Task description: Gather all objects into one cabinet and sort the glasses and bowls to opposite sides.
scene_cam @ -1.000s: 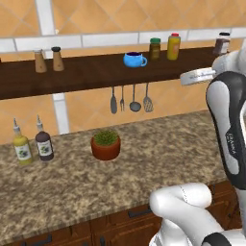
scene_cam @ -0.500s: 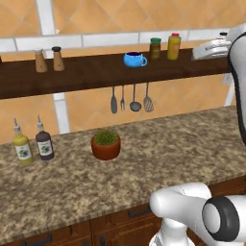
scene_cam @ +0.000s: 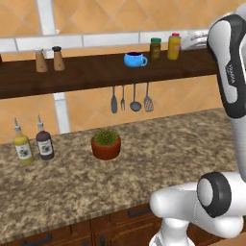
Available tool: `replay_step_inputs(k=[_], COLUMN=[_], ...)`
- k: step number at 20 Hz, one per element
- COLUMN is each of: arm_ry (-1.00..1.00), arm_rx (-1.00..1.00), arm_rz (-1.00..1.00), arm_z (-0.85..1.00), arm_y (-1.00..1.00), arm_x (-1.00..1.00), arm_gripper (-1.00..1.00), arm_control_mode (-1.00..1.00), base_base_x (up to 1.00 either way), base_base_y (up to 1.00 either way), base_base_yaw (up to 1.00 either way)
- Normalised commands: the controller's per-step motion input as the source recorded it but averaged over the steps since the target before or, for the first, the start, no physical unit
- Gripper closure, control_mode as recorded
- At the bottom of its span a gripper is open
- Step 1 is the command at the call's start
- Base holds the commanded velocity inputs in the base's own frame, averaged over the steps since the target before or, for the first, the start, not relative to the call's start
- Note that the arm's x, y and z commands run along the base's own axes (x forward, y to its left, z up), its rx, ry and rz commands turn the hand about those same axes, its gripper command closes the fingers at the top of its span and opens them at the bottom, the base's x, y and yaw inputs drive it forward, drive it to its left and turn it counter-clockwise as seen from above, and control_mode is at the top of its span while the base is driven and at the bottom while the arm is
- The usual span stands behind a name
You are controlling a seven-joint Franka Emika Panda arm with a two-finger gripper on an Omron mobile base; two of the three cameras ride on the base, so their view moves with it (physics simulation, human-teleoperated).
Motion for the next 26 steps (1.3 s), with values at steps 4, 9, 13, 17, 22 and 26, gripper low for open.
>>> replay_step_inputs(k=[4, 9, 13, 17, 22, 26], arm_ry=[0.00, 0.00, 0.00, 0.02, 0.07, 0.02], arm_rx=[-0.06, -0.13, -0.09, -0.02, -0.02, 0.00], arm_rz=[0.06, 0.16, 0.11, 0.06, 0.00, 0.00], arm_z=[-0.08, -0.18, -0.04, -0.27, -0.24, -0.01], arm_y=[0.18, 0.29, 0.03, 0.00, 0.07, 0.07], arm_x=[0.72, 0.67, 0.22, 0.38, 0.46, 0.48], arm_gripper=[-1.00, -1.00, -1.00, -1.00, -1.00, -1.00], arm_control_mode=[-1.00, -1.00, -1.00, -1.00, -1.00, -1.00], base_base_x=[0.00, 0.00, 0.00, 0.00, 0.00, 0.00], base_base_y=[0.00, 0.00, 0.00, 0.00, 0.00, 0.00], base_base_yaw=[0.00, 0.00, 0.00, 0.00, 0.00, 0.00])
